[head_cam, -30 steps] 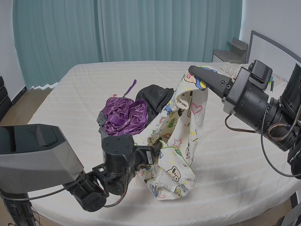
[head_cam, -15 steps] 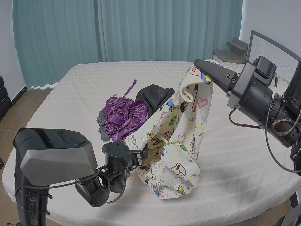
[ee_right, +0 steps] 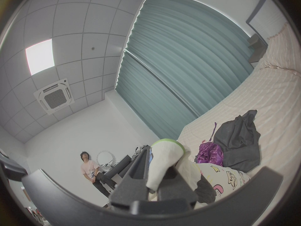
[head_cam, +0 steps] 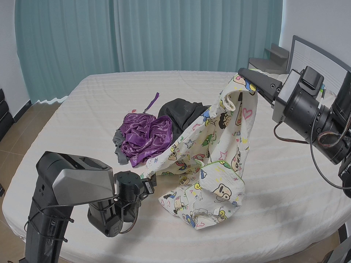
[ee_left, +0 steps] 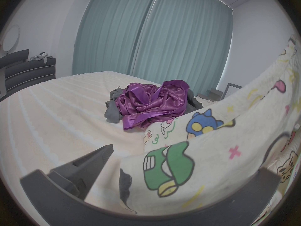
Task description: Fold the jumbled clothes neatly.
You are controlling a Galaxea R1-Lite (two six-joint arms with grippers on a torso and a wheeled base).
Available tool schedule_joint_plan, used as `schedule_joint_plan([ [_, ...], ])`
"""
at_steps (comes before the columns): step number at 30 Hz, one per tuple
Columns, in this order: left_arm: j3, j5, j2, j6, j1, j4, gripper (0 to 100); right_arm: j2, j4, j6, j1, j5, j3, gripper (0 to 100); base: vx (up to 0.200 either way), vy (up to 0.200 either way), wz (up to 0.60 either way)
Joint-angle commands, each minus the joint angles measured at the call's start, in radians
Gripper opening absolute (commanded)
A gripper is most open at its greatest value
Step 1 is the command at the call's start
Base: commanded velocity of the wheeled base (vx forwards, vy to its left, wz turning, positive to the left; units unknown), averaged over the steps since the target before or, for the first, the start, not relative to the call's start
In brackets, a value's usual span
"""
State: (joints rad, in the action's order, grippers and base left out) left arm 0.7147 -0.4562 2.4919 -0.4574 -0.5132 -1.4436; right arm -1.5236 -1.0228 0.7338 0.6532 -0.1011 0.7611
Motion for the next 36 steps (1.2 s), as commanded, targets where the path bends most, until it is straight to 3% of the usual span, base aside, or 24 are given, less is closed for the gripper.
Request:
schedule_joint_plan([
  [1,-0.003,0.001,0.008,-0.004,0.022,-0.008,0,-0.012,0.001,0.029,-0.03,-0.003,-0.006,0,0.0,0.0,0.0],
  [6,-0.04,-0.002,-0.036,-0.01,0.038,-0.073,0,-0.043,0.001,0.055,-0.079,-0.022,-0.034,0,0.0,0.0,0.0],
  [11,-0.159,-0.002,-0.263,-0.023,0.055,-0.098,0,-0.125,0.001,0.061,-0.176,-0.049,-0.043,0,0.0,0.0,0.0],
  [16,-0.182,-0.004,-0.524,-0.009,0.051,-0.06,0,-0.174,0.012,0.064,-0.227,-0.025,0.041,0,0.0,0.0,0.0],
  [21,-0.167,-0.004,-0.711,0.01,0.051,0.069,0,-0.113,0.029,0.062,-0.225,-0.02,0.116,0,0.0,0.0,0.0],
  [27,-0.073,-0.002,-0.944,0.051,0.05,0.253,0,0.026,0.151,0.062,-0.218,-0.023,0.282,0,0.0,0.0,0.0],
  [32,-0.064,-0.001,-0.989,0.117,0.044,0.273,0,0.082,0.17,0.061,-0.179,-0.031,0.287,0,0.0,0.0,0.0],
  [36,-0.098,0.001,-0.972,0.109,0.033,0.269,0,0.076,0.168,0.061,-0.144,-0.034,0.208,0,0.0,0.0,0.0],
])
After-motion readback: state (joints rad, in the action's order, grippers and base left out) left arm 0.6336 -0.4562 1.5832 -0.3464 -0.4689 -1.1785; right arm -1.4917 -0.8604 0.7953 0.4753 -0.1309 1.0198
